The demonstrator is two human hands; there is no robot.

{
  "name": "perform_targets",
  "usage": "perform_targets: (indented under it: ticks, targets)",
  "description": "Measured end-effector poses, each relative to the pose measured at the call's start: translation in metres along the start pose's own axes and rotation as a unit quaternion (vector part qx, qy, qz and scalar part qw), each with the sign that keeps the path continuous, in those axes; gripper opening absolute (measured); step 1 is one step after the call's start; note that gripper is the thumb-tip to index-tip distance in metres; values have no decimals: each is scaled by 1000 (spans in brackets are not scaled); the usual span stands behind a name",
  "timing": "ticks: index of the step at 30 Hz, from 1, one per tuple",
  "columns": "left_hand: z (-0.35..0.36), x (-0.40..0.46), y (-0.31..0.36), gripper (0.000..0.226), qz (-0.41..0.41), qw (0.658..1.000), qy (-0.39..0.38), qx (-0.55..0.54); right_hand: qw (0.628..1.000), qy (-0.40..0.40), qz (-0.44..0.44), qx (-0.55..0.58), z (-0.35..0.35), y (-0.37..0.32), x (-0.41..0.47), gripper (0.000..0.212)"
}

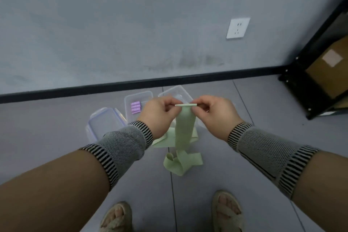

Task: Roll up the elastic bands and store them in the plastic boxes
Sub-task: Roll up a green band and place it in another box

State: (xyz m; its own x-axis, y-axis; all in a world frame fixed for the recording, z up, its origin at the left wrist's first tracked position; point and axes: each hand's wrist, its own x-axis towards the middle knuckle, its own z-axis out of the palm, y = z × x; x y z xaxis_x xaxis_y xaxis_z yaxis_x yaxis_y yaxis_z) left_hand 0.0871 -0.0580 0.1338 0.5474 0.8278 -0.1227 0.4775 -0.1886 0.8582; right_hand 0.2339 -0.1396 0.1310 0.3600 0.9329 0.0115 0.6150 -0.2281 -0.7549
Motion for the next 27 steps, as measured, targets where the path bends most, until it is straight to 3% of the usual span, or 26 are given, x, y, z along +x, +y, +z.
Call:
perform_targets:
  ticks: [5,9,12,18,27]
  targets:
    - [-34,-44,43,8,19,995,78,-65,999,18,-29,42,-29,-64,-27,11]
    - [-59,-82,68,14,27,982,119,-146,990,42,-27,131,-47,-113,-47,9]
    - [-69,-107,76,12,25,972,139,-190,977,17,-19,211,-48,-135,-64,7]
    - [-71,-137,71,20,-16,962,134,-236,953,-6,9,304,-29,-150,-87,12]
    - [-68,-150,54,23,-25,963,154,-221,941,-28,25,338,5,-144,-91,8]
